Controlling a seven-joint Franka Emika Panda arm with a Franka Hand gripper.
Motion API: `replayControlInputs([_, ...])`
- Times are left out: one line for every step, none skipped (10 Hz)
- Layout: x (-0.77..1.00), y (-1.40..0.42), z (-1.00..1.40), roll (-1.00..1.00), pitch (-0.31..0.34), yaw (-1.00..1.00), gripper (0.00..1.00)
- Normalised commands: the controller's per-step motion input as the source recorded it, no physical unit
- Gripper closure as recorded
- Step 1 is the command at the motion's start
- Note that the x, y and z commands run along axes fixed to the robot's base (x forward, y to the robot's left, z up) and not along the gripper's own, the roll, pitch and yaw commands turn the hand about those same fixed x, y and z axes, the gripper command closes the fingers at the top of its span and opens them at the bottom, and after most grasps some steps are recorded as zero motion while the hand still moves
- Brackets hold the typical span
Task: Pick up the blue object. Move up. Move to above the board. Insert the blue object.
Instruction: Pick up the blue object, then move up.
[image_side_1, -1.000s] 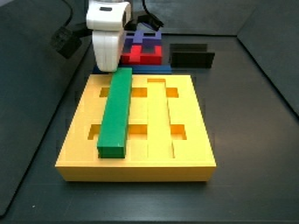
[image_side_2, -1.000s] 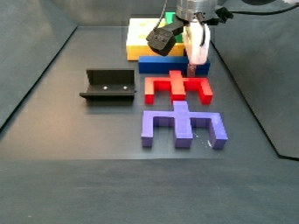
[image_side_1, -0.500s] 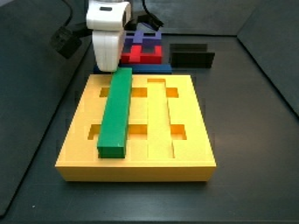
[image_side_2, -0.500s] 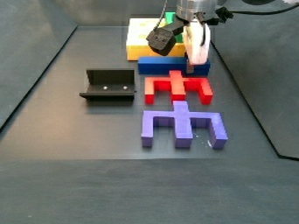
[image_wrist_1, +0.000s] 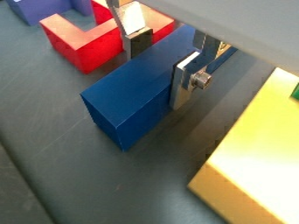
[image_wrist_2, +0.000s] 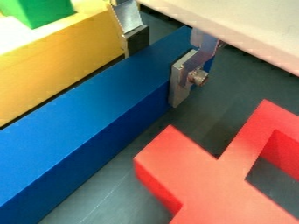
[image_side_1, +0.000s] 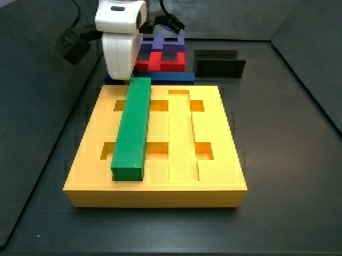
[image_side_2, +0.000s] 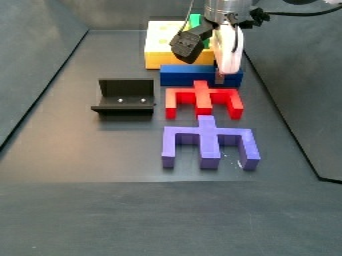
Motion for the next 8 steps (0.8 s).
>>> replayControlInputs([0.0,0.0,0.0,0.0,0.0,0.0,1.0])
replayControlInputs([0.0,0.0,0.0,0.0,0.0,0.0,1.0])
replayControlInputs([0.0,0.0,0.0,0.0,0.0,0.0,1.0])
replayControlInputs([0.0,0.0,0.0,0.0,0.0,0.0,1.0])
replayControlInputs([0.0,0.0,0.0,0.0,0.0,0.0,1.0])
replayControlInputs([0.0,0.0,0.0,0.0,0.0,0.0,1.0])
replayControlInputs([0.0,0.0,0.0,0.0,0.0,0.0,1.0])
replayControlInputs([0.0,0.0,0.83,0.0,0.0,0.0,1.0])
